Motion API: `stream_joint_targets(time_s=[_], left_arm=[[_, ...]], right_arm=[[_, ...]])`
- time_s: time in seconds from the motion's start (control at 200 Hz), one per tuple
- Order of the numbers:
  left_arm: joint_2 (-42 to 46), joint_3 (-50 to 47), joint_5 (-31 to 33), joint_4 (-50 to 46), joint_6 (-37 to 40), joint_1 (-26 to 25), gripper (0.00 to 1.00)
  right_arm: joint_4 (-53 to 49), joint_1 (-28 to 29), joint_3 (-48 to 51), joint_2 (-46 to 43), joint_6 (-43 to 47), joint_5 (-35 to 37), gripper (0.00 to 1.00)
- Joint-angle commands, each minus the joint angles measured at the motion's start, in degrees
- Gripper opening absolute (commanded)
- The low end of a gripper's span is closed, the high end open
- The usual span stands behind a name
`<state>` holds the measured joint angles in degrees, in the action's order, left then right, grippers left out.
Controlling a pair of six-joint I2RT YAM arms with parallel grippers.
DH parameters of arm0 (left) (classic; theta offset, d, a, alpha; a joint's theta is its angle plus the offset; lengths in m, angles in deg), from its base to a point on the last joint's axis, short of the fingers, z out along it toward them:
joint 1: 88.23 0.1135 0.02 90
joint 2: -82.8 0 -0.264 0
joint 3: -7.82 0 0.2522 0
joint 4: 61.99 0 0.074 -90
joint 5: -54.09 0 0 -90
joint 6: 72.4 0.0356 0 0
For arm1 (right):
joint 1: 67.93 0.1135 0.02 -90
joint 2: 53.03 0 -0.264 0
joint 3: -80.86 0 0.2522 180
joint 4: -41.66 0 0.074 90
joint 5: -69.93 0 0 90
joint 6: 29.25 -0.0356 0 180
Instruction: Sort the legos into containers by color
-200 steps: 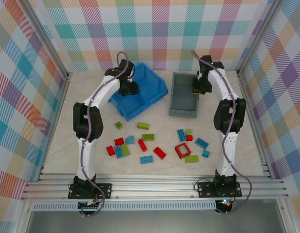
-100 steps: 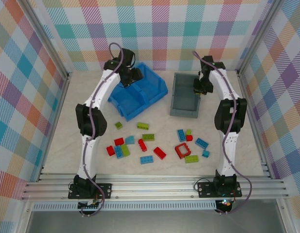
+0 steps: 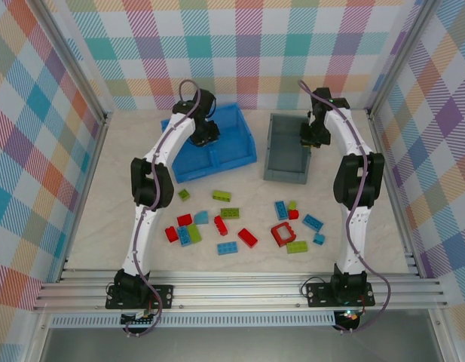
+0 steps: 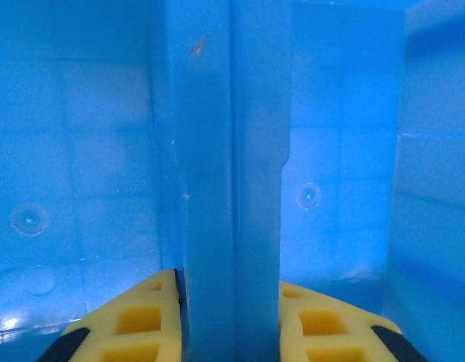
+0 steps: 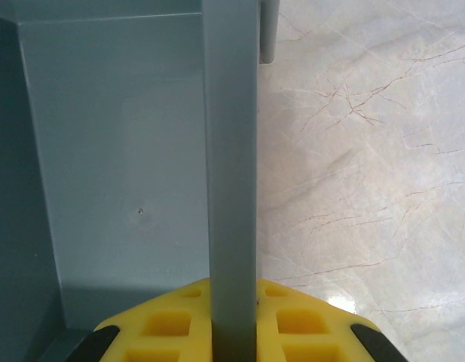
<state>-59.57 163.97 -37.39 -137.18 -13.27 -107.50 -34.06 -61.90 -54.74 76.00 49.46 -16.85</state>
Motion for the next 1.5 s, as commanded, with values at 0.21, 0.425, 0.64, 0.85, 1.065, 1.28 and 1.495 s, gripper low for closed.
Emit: stream_joint_targets(time_s=[0.21,0.425,0.64,0.85,1.065,1.28,1.495], left_arm=[[1.1,1.1,-6.7,-2.0,8.7,-0.1,0.00],[2.5,1.5,-3.8,-5.9,16.5,-0.2,0.00],[2.4,0.4,-8.3,-5.2,19.9,0.1,0.00],[2.9,-0.2,-9.4,-3.3,18.0,-0.5,0.00],[3.5,-1.8,-11.3,-1.3,16.6,-0.9,0.00],[5.6,-4.1,-10.1,0.1,15.9,-1.4,0.19],[10.5,-4.1,-6.9,-1.4,14.4,-1.4,0.50]], right_arm=[[-0.6,0.4,-0.3,-0.4,2.8,-6.2,0.14],[-3.2,2.2,-5.4,3.9,4.4,-8.9,0.14],[-3.7,2.6,-7.9,5.8,3.9,-10.4,0.15],[-5.0,2.9,-12.4,8.8,3.3,-10.6,0.15],[-5.6,3.3,-14.5,10.4,3.2,-11.9,0.18],[-5.0,3.7,-13.2,9.0,2.4,-10.9,0.30],[-2.5,3.6,-9.4,0.8,0.7,-6.8,0.49]])
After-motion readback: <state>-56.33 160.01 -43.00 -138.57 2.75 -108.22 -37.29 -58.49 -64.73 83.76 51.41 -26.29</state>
